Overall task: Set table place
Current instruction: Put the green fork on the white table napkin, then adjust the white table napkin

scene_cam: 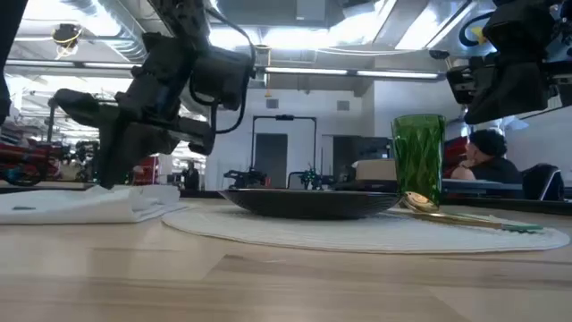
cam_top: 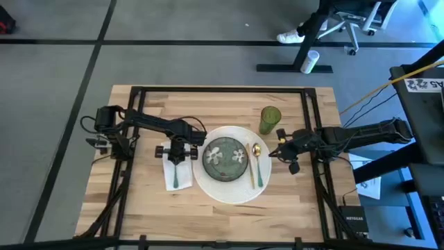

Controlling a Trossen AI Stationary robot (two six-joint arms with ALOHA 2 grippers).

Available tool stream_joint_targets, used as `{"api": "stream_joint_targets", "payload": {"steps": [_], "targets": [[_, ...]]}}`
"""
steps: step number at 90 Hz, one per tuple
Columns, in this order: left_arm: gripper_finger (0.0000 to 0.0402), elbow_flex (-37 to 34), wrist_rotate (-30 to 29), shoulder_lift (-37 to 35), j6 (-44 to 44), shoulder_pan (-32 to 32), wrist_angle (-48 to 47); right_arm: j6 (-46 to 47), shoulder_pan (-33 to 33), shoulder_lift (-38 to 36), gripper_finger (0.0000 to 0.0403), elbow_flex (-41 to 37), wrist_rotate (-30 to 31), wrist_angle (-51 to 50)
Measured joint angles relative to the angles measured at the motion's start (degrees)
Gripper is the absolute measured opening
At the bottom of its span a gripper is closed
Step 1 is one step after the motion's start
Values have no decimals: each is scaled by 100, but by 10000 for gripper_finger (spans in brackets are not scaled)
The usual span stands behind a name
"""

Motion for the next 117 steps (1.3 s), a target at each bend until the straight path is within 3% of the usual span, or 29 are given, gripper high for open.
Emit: {"api": "stream_joint_targets", "payload": {"steps": [23,45,74,92,117], "targets": [[0,2,-61,0,-79,8,-160,2,1,2,1,0,0,0],[0,80,-68,-36,920,144,-1576,2,1,0,1,0,0,0],[0,-333,-507,-68,1152,708,-942,3,1,2,1,0,1,7],[0,-392,-1207,-105,1416,889,-975,2,2,0,1,0,2,4],[0,-612,-1539,-701,1545,1311,-814,-11,1,0,1,0,3,2]]}}
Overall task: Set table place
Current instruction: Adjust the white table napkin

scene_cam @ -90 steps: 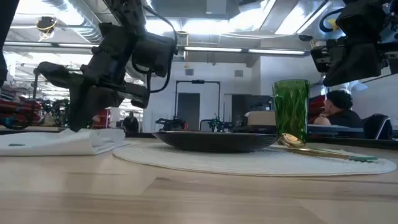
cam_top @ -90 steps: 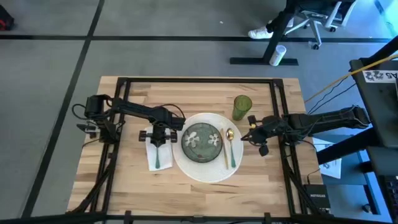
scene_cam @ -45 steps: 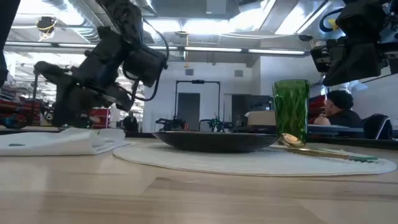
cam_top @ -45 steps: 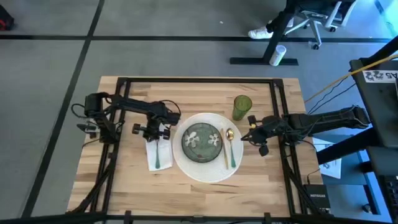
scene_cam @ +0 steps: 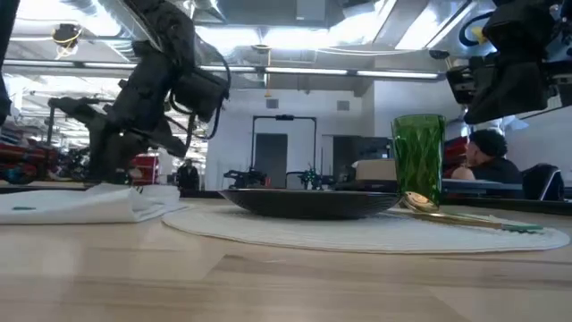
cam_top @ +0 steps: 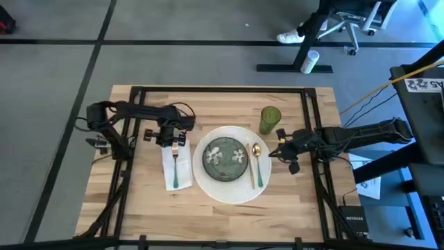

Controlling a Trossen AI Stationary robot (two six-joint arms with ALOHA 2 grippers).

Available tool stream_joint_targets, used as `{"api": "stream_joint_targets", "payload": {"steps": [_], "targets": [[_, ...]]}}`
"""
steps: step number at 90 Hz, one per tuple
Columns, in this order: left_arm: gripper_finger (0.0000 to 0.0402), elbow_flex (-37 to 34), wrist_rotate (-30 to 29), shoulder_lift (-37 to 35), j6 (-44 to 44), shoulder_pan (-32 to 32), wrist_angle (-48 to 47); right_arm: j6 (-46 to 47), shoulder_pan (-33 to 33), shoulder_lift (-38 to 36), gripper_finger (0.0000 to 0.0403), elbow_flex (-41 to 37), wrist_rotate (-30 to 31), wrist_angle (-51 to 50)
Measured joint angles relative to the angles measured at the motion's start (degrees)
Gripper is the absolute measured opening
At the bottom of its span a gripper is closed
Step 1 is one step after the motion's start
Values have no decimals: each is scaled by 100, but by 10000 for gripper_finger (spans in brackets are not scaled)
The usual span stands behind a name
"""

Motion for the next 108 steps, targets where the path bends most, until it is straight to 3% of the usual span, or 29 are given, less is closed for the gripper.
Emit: {"api": "stream_joint_targets", "payload": {"steps": [29,53,108], "targets": [[0,-614,162,-420,139,3,191,-2,1,2,1,0,1,-91],[0,-1149,267,-429,-59,-180,1214,-2,-1,2,1,0,4,-68],[0,-1176,280,-431,-352,-268,1668,8,-1,2,1,0,67,-48]]}}
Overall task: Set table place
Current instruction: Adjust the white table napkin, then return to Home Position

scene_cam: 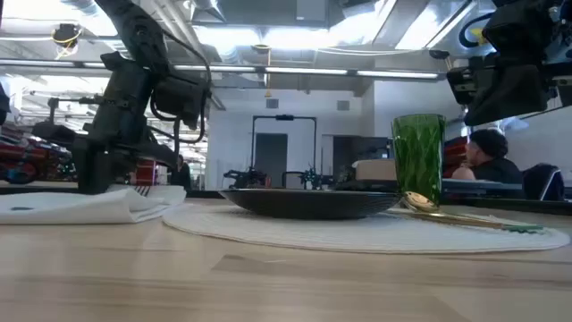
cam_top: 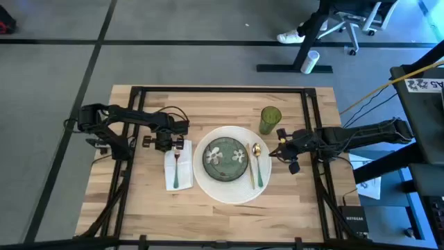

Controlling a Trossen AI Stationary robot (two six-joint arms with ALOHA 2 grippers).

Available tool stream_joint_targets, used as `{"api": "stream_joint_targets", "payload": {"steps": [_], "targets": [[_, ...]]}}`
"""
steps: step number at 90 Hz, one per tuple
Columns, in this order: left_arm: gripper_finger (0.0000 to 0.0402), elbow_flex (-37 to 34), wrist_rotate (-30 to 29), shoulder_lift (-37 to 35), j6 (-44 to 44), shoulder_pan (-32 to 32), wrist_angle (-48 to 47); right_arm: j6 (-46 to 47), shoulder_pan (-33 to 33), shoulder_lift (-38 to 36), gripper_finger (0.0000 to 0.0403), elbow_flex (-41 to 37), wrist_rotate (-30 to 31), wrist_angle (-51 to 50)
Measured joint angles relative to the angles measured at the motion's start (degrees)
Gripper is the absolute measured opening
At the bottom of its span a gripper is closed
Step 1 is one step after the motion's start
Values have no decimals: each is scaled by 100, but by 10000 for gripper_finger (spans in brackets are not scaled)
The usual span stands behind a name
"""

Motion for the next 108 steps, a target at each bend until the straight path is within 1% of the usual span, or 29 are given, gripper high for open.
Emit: {"api": "stream_joint_targets", "payload": {"steps": [17,42,67,78,86,108], "targets": [[0,7,-15,0,-111,-76,49,0,0,-2,1,0,0,2],[0,98,-17,7,-2,-31,147,4,1,-1,1,0,0,2],[0,111,-197,-2,310,145,-242,7,0,-2,1,0,0,10],[0,159,-633,-102,389,243,-286,5,2,0,1,0,0,31],[0,248,-829,-295,588,322,-296,1,0,-1,1,0,51,33],[0,521,-1577,-1245,802,417,-536,-2,0,-2,1,0,149,26]]}}
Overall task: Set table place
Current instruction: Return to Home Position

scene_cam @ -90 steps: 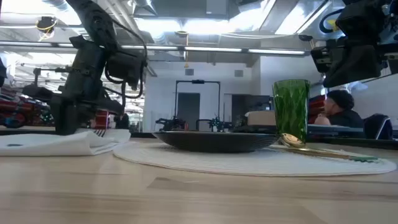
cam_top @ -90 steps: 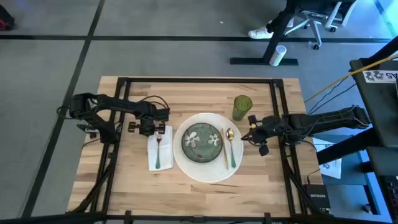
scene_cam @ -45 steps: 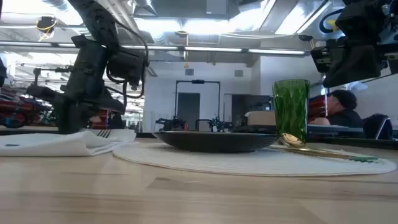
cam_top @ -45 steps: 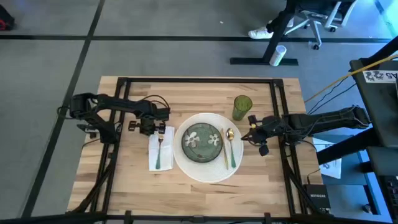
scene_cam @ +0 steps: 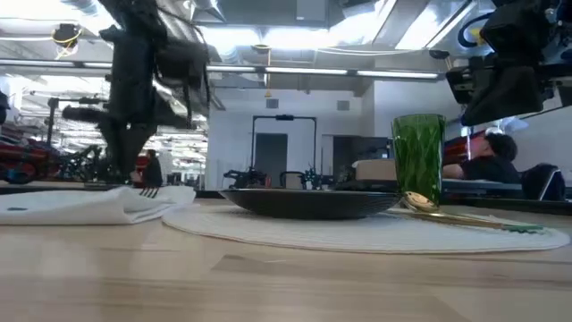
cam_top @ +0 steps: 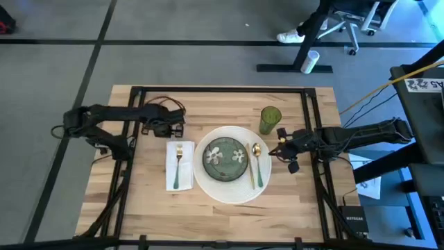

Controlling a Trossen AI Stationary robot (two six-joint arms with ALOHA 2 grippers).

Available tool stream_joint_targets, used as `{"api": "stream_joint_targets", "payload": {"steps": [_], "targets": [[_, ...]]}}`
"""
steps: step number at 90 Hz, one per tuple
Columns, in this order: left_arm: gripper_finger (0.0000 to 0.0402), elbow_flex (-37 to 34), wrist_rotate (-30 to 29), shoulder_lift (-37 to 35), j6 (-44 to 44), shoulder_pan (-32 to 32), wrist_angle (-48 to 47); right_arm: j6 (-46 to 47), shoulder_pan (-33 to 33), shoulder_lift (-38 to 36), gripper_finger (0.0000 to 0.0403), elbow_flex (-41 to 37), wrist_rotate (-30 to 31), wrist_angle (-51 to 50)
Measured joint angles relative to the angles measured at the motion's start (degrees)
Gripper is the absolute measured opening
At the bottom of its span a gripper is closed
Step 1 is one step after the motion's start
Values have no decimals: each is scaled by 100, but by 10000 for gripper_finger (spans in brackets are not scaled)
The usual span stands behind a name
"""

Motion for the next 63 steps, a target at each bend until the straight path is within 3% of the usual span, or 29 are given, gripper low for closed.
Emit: {"api": "stream_joint_targets", "payload": {"steps": [27,49,63], "targets": [[0,355,-1176,-1430,1091,-473,278,-293,0,-2,1,0,-7,2],[0,355,-1512,-2247,2598,-1037,1267,-241,0,-22,1,0,-61,81],[0,355,-1551,-2418,3291,-1312,1583,393,0,-22,1,0,-63,15]]}}
